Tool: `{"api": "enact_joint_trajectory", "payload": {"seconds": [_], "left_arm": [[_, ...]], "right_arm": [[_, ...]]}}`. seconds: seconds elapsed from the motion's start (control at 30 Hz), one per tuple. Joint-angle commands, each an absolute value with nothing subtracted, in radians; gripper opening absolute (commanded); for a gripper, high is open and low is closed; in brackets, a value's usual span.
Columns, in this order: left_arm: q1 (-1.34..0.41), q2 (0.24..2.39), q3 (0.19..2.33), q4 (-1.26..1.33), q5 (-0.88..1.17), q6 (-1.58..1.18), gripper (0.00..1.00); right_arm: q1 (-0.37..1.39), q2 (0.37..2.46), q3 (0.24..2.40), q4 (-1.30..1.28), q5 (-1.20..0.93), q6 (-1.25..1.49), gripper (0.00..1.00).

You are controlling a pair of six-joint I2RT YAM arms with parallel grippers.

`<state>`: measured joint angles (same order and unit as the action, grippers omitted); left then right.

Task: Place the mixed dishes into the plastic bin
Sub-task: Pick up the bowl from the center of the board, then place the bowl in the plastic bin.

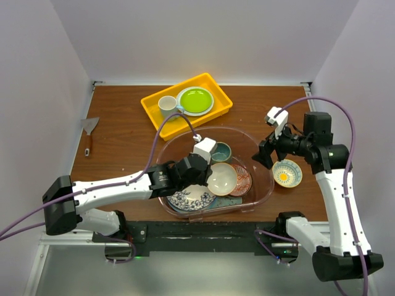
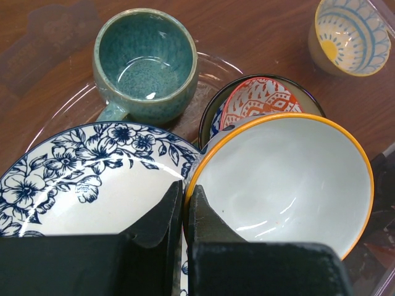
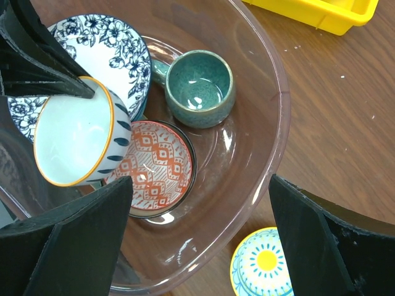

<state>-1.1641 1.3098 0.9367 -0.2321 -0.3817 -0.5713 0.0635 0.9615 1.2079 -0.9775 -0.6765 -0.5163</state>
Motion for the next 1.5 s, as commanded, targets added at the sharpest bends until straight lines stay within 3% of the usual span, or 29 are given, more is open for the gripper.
{"api": "enact_joint_trajectory", "payload": {"seconds": [0.0, 1.47], "left_arm": [[-1.158, 1.302, 0.940, -0.111, -0.348, -0.545, 0.00], [-1.158, 1.440, 0.995, -0.044, -0.261, -0.509, 0.00]], "right_arm": [[0.052, 0.943, 1.201, -0.943, -0.707, -0.505, 0.96], [0.044, 0.934, 1.186, -0.927, -0.709, -0.499, 0.98]]}}
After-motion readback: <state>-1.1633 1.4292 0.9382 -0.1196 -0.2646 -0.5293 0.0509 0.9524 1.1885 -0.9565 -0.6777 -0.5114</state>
